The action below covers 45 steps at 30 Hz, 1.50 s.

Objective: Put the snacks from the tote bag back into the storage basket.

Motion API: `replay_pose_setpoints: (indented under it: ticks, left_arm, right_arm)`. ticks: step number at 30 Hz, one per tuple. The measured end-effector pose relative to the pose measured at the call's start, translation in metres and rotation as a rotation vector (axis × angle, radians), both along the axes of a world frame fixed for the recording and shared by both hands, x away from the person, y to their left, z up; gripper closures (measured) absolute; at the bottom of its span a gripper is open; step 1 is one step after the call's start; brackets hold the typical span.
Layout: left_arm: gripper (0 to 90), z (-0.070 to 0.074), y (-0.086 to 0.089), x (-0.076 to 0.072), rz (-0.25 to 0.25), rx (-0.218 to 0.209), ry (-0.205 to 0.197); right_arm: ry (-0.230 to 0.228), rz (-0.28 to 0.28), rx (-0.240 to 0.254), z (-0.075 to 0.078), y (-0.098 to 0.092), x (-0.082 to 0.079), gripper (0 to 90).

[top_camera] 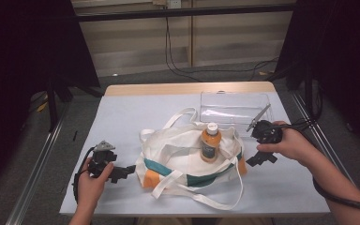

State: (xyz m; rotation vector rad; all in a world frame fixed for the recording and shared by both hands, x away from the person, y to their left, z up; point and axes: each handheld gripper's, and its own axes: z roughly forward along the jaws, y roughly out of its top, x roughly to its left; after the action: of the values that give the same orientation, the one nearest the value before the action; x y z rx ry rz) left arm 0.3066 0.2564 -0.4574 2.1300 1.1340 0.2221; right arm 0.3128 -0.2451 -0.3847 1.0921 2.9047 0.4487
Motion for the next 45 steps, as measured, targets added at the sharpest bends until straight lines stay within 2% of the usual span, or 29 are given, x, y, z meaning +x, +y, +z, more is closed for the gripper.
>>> replay_pose_setpoints:
  ticks: [8, 9, 10, 12, 18, 19, 29, 30, 34, 36, 40, 45]
  left_arm:
    - [4.6, 0.0, 0.001, 0.0, 0.003, -0.01, 0.001]
    - [4.7, 0.0, 0.001, 0.0, 0.002, 0.001, 0.004]
    - [4.7, 0.0, 0.002, 0.0, 0.001, 0.002, 0.005]
    - [4.7, 0.0, 0.003, 0.0, -0.002, -0.005, 0.005]
    - [4.7, -0.001, 0.002, 0.001, 0.002, -0.008, 0.0]
    - [4.7, -0.001, 0.002, 0.0, 0.004, -0.007, 0.0]
    - [4.7, 0.001, 0.002, 0.0, -0.005, 0.003, 0.005]
    - [4.6, 0.001, 0.002, 0.0, -0.003, 0.002, 0.001]
    - [4.7, 0.002, 0.003, 0.0, -0.005, 0.004, 0.004]
    - [4.6, 0.001, 0.001, 0.0, 0.003, -0.008, -0.005]
    - [4.6, 0.002, 0.002, 0.0, -0.002, 0.002, -0.002]
    - [4.7, 0.0, 0.0, -0.001, 0.005, -0.015, -0.002]
  right_arm:
    - [-0.01, 0.019, -0.004, 0.011, 0.007, 0.005, 3.9]
    - [-0.001, 0.011, -0.006, 0.012, 0.009, 0.005, 3.9]
    - [-0.009, 0.029, -0.005, 0.012, 0.009, 0.006, 3.9]
    - [0.008, 0.023, 0.002, 0.015, 0.01, 0.005, 3.8]
    - [0.002, 0.029, -0.001, 0.02, 0.009, 0.009, 3.8]
    - [0.009, 0.016, -0.002, 0.021, 0.009, 0.009, 3.8]
    - [-0.02, 0.052, -0.014, 0.033, 0.02, 0.018, 3.9]
    - [-0.007, 0.034, -0.017, 0.034, 0.022, 0.018, 3.9]
    - [-0.025, 0.053, -0.019, 0.036, 0.025, 0.021, 3.9]
    - [-0.024, 0.054, -0.019, 0.036, 0.027, 0.023, 3.9]
    - [-0.019, 0.057, -0.029, 0.04, 0.032, 0.025, 3.9]
    - [-0.034, 0.074, -0.021, 0.044, 0.036, 0.027, 3.9]
